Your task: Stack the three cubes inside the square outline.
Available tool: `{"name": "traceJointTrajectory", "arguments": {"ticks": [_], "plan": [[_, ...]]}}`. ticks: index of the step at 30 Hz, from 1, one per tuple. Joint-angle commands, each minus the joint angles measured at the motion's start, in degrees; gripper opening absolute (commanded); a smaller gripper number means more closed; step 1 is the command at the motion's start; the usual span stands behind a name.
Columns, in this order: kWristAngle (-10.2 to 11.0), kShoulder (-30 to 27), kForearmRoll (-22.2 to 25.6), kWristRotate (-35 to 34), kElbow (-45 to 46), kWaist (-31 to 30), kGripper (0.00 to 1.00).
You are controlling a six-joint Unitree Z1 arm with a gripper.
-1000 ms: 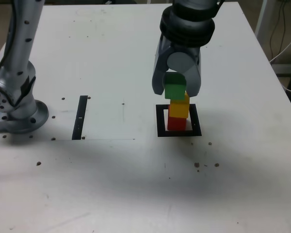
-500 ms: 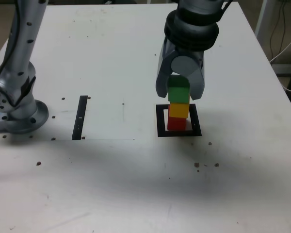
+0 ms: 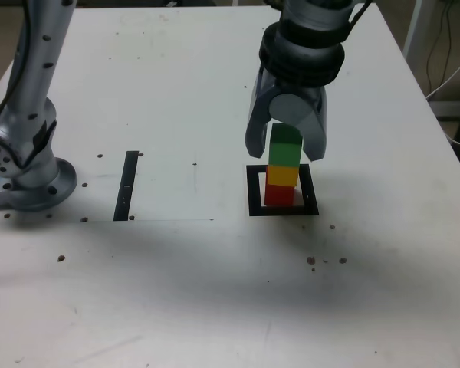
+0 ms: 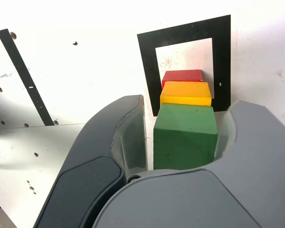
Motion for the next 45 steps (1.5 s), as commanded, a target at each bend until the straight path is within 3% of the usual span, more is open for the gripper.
{"name": "traceJointTrajectory", "arguments": {"ticks": [1,18,29,45], "plan": [[0.02,0.05,-0.16,0.08,0.23,0.04,0.95],[4.28,-6.5,0.95,0.08,0.87,0.04,1.0],[4.38,-10.61,1.88,0.08,3.59,0.24,1.0],[3.37,-21.24,-2.0,0.08,22.1,3.5,1.0]]}}
